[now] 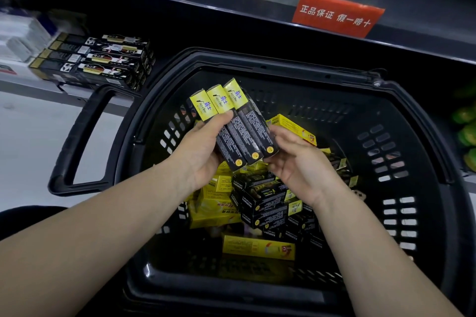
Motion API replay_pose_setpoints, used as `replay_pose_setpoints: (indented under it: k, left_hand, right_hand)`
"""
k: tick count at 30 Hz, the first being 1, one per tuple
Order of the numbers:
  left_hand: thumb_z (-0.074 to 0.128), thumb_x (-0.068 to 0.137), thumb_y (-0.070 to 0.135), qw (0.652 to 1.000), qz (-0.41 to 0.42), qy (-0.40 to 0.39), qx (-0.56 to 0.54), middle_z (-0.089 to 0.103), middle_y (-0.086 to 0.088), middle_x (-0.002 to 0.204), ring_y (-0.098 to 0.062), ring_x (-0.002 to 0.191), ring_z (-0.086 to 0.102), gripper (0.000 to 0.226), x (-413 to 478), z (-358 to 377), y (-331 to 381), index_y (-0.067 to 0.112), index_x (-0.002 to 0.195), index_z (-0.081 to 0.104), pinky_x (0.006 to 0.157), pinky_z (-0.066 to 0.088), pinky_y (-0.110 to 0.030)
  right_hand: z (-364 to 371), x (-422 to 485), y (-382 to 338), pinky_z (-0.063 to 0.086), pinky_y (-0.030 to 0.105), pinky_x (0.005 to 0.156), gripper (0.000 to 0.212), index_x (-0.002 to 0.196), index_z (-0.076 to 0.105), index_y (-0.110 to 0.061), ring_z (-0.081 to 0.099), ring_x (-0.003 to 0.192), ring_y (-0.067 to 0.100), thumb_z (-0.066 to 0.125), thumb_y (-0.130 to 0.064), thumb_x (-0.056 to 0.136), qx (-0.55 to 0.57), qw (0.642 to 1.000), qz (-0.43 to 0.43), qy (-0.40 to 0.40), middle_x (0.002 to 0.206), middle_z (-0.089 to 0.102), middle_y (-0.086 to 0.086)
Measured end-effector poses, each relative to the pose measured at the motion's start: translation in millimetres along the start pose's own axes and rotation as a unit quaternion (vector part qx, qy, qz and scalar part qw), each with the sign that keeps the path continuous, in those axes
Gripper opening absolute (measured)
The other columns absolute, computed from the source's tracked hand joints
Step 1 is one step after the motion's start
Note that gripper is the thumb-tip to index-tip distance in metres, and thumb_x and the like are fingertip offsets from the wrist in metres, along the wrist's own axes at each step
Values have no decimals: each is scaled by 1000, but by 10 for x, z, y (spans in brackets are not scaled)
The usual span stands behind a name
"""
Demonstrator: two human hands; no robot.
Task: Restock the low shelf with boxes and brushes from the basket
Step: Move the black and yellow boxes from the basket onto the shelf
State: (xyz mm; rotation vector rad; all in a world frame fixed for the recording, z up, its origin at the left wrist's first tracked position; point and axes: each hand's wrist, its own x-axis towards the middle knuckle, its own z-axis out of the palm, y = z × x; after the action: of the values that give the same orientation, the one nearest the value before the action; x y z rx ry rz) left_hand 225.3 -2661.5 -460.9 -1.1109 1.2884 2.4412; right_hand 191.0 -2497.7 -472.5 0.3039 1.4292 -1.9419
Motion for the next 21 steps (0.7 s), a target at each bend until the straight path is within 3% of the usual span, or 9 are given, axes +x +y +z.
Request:
replay_pose_setpoints:
  k: [5, 8, 10, 13, 17, 19, 21]
  left_hand:
    - [70, 80, 27, 1000, 14, 11, -9, 71, -8, 108, -23, 96, 69, 49, -11, -24, -27, 9, 123, 57, 76, 56, -37]
    - [74, 75, 28, 1000, 18, 8, 8, 73, -6, 101, -19, 87, 71, 52, -29, -24, -33, 11, 122, 57, 64, 57, -31]
    - [74, 76, 27, 1000, 12, 10, 18, 74, -5, 96, -17, 80, 72, 48, -36, -15, -38, 11, 119, 59, 58, 56, -28]
    - [75, 76, 26, 999, 2, 10, 39, 74, -5, 96, -19, 83, 72, 45, -42, -9, -48, 12, 116, 61, 63, 56, -29]
    - [78, 69, 18, 997, 8, -4, 83, 74, -5, 98, -20, 86, 71, 48, -47, -17, -33, 12, 115, 63, 66, 56, -30]
    - [81, 66, 17, 995, 11, 8, 103, 73, -5, 99, -21, 86, 71, 53, -39, -24, -30, 14, 115, 62, 64, 55, -31]
    - [82, 64, 18, 993, 12, 18, 112, 73, -5, 99, -20, 85, 71, 57, -25, -30, -32, 16, 116, 59, 61, 55, -30]
  right_hand:
    - [-17, -12, 12, 43, 20, 54, 29, 104, 66, -27, 59, 62, 11, 42, -13, 98, -67, 997, 8, -38, 84, 71, -3]
    - [27, -26, 62, 47, 24, 68, 23, 94, 68, -35, 62, 71, 10, 46, -34, 97, -135, 989, 2, -52, 88, 70, -9]
    - [36, -14, 91, 51, 29, 80, 20, 99, 66, -32, 66, 84, 12, 48, -39, 95, -151, 987, -16, -58, 96, 71, -8]
    - [12, -2, 88, 53, 32, 85, 19, 101, 67, -31, 67, 96, 17, 49, -33, 95, -174, 983, -42, -51, 101, 72, -4]
    - [-42, 12, 69, 54, 21, 79, 23, 98, 67, -38, 67, 93, 4, 48, -26, 97, -244, 966, -63, -66, 99, 72, -11]
    - [-110, 22, 32, 51, 21, 85, 28, 99, 66, -39, 65, 96, 2, 49, -17, 96, -314, 945, -84, -46, 99, 71, -13]
    - [-227, 41, -19, 48, 24, 90, 38, 107, 63, -32, 60, 106, 9, 48, -1, 91, -426, 899, -99, -19, 104, 66, -11]
